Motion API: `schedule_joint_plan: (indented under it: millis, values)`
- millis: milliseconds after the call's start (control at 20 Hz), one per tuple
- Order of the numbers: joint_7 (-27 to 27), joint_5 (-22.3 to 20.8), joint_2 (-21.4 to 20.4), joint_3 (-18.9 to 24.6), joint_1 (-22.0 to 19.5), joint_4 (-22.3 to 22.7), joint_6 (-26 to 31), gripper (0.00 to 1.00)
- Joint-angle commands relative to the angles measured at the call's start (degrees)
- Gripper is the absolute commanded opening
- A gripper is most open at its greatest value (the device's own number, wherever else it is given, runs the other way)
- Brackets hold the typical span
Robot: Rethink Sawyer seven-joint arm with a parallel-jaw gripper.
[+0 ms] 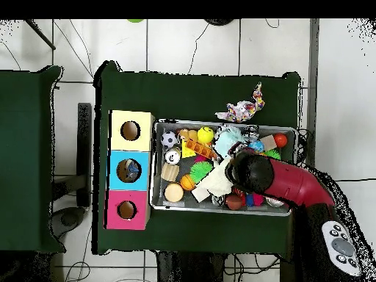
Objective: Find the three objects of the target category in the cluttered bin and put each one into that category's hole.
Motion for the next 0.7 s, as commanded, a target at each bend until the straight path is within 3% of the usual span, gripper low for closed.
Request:
schedule_joint_plan:
  millis: [50,700]
  values:
    - [-7.07,-3.02,1.48,6.09,-1.87,-4.75,6.17,0.0]
    - [-12.58,-10.86,5.67,4.16,-5.11,-13.66,6.63,0.0]
